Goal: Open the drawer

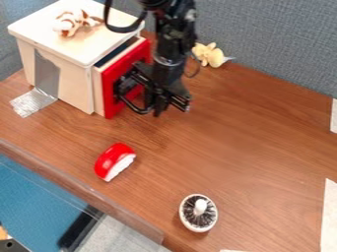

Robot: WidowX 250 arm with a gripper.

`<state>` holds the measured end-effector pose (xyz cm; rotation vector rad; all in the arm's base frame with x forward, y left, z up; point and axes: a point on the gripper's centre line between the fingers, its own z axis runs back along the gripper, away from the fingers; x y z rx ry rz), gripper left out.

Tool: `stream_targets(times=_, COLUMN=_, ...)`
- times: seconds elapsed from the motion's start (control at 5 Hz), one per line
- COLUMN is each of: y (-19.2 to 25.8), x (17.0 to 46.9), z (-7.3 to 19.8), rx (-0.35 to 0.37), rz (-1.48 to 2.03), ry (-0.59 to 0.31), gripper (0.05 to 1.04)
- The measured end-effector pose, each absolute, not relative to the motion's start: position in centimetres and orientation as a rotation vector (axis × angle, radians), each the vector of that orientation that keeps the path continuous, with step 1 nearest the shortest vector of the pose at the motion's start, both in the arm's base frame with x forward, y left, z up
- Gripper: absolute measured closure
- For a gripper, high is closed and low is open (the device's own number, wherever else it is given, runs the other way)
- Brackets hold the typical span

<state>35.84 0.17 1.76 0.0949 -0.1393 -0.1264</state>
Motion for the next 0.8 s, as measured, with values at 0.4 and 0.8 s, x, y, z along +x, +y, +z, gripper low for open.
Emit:
stream_targets(times=0.4, y=-3.9, x=35.5, z=2.3, rx=0.064, rz=-0.165, ry=-0.143, gripper=0.938)
stream_targets(times=0.8, y=-5.6, x=35.3, z=2.4, rx=0.037, rz=-0.152, ry=-0.147, gripper=0.894)
